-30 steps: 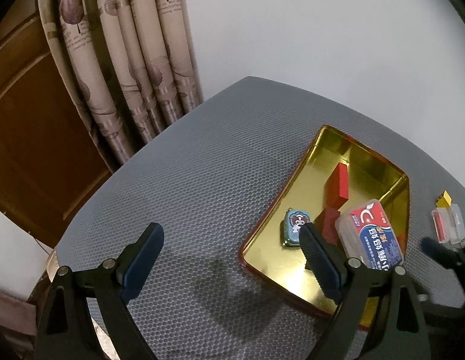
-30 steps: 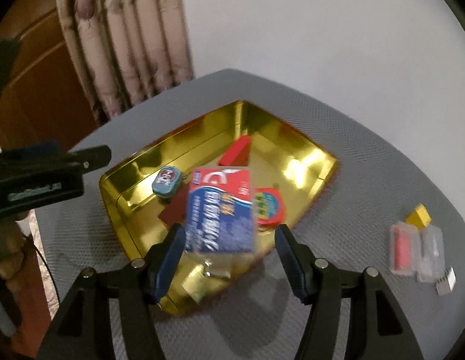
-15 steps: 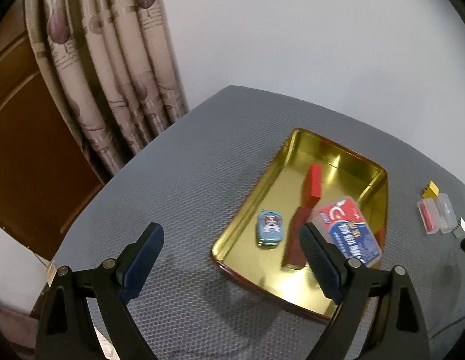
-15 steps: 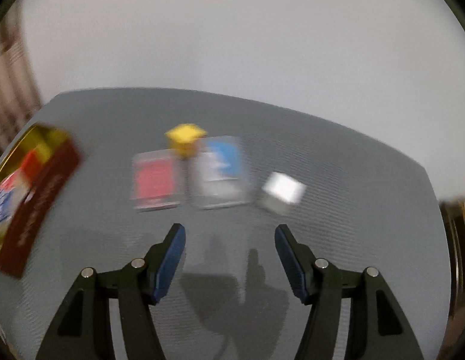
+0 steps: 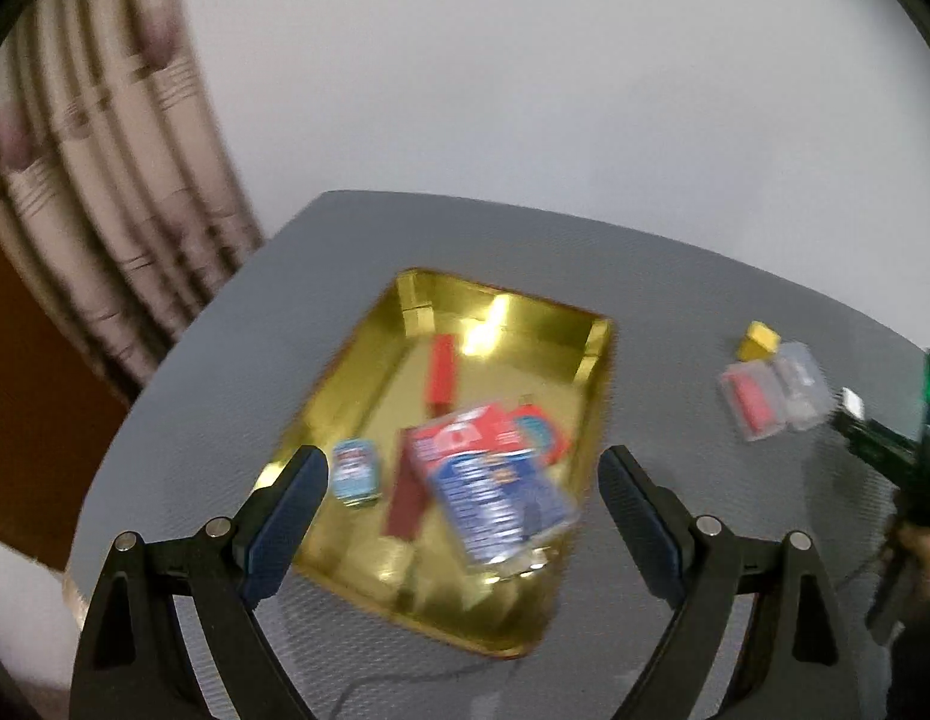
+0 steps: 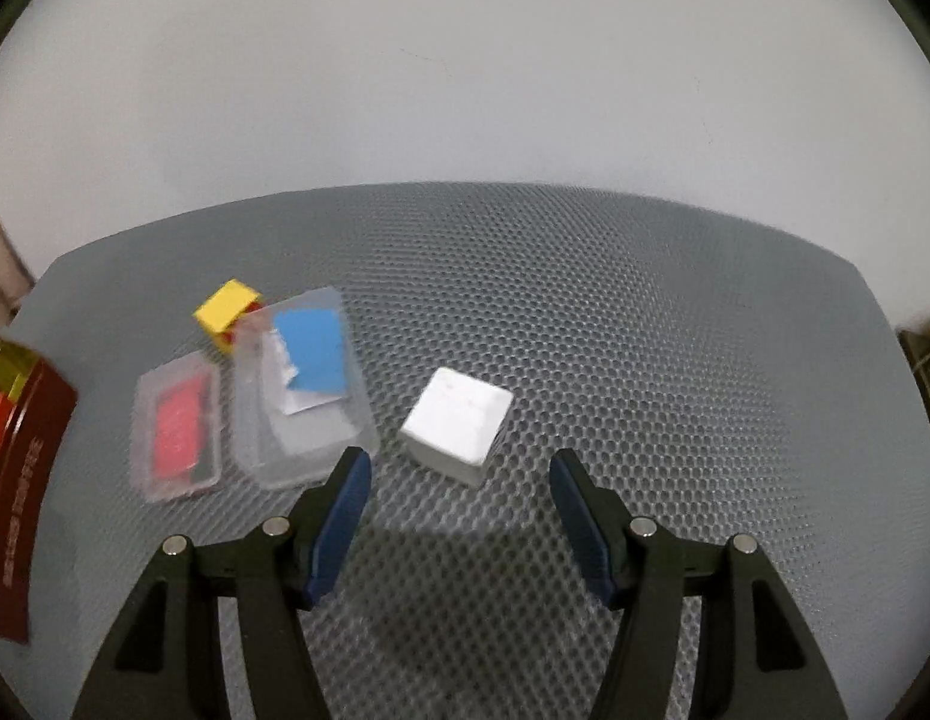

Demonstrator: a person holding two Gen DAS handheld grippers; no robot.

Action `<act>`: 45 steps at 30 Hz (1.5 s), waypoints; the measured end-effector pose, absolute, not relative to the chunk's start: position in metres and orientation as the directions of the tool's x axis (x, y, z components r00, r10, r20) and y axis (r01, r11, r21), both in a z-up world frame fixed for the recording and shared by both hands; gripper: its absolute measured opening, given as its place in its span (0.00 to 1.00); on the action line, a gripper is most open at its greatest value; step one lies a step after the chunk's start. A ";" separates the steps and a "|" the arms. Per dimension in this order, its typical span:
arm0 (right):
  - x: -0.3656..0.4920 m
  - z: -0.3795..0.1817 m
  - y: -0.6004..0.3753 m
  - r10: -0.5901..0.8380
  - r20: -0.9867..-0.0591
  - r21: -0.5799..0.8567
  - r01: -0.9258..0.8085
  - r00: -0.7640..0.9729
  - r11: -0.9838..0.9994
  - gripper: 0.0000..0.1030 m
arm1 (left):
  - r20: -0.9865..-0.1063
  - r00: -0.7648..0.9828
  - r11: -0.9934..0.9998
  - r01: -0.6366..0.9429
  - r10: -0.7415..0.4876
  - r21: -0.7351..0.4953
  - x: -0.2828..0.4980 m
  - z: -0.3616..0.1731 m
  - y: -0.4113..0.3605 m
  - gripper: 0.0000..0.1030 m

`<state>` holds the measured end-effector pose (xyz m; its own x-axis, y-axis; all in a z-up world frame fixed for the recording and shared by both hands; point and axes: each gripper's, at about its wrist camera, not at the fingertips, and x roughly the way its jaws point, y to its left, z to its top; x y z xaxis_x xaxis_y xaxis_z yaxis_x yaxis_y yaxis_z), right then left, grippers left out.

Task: Organize rigid objects
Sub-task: 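Grasp the white cube with the right tool while the left tool approaches the clear red-card box, then grasp the clear box with red card using the left tool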

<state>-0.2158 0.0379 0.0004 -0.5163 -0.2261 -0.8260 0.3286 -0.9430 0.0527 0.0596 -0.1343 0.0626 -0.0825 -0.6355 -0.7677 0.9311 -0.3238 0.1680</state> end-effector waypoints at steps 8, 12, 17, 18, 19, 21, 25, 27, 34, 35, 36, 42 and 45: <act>-0.238 -0.011 0.048 -0.231 -0.825 0.089 0.286 -0.516 -0.954 0.57 | -0.809 -0.131 -0.439 0.882 -0.574 0.169 -0.014 0.045 -0.133 0.87; -0.234 -0.009 0.053 -0.250 -0.811 0.083 0.319 -0.530 -0.944 0.36 | -0.839 -0.148 -0.465 0.875 -0.524 0.136 -0.051 0.029 -0.137 0.87; -0.216 -0.004 0.070 -0.250 -0.788 0.038 0.362 -0.562 -0.931 0.36 | -0.887 -0.171 -0.463 0.885 -0.428 0.053 -0.091 0.005 -0.145 0.87; -0.210 -0.004 0.074 -0.244 -0.784 0.021 0.368 -0.571 -0.930 0.36 | -0.896 -0.178 -0.459 0.888 -0.406 0.032 -0.099 0.001 -0.147 0.87; -0.206 -0.005 0.080 -0.234 -0.782 0.003 0.372 -0.578 -0.928 0.36 | -0.906 -0.184 -0.452 0.892 -0.382 0.010 -0.108 -0.004 -0.149 0.87; -0.196 -0.008 0.089 -0.229 -0.783 -0.016 0.388 -0.579 -0.922 0.36 | -0.919 -0.198 -0.428 0.903 -0.340 -0.036 -0.121 -0.012 -0.155 0.87; -0.194 -0.010 0.108 -0.253 -0.776 0.002 0.399 -0.578 -0.917 0.35 | -0.938 -0.191 -0.365 0.928 -0.288 -0.076 -0.144 -0.028 -0.169 0.87; -0.193 -0.010 0.112 -0.261 -0.775 0.013 0.399 -0.575 -0.917 0.35 | -0.945 -0.175 -0.347 0.935 -0.276 -0.071 -0.152 -0.035 -0.173 0.87; -0.187 -0.008 0.103 -0.282 -0.775 0.042 0.400 -0.565 -0.916 0.35 | -0.960 -0.112 -0.295 0.955 -0.258 -0.032 -0.162 -0.058 -0.177 0.87; -0.183 -0.007 0.103 -0.285 -0.775 0.046 0.399 -0.564 -0.916 0.35 | -0.961 -0.117 -0.293 0.955 -0.252 -0.039 -0.163 -0.061 -0.177 0.87; -0.180 -0.007 0.104 -0.287 -0.774 0.048 0.399 -0.564 -0.916 0.35 | -0.962 -0.111 -0.290 0.956 -0.249 -0.036 -0.164 -0.065 -0.178 0.87; -0.181 -0.009 0.109 -0.293 -0.773 0.058 0.398 -0.562 -0.916 0.35 | -0.962 -0.054 -0.292 0.956 -0.269 0.028 -0.174 -0.082 -0.179 0.67; -0.181 -0.009 0.111 -0.292 -0.774 0.056 0.398 -0.562 -0.916 0.36 | -0.959 -0.037 -0.307 0.950 -0.282 0.054 -0.174 -0.086 -0.173 0.49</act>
<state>-0.1806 0.1106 -0.0089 -0.5623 -0.2917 -0.7738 0.3979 -0.9157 0.0560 -0.1736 -0.1734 -0.0857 -0.0369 -0.2822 -0.9586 0.9501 -0.3074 0.0539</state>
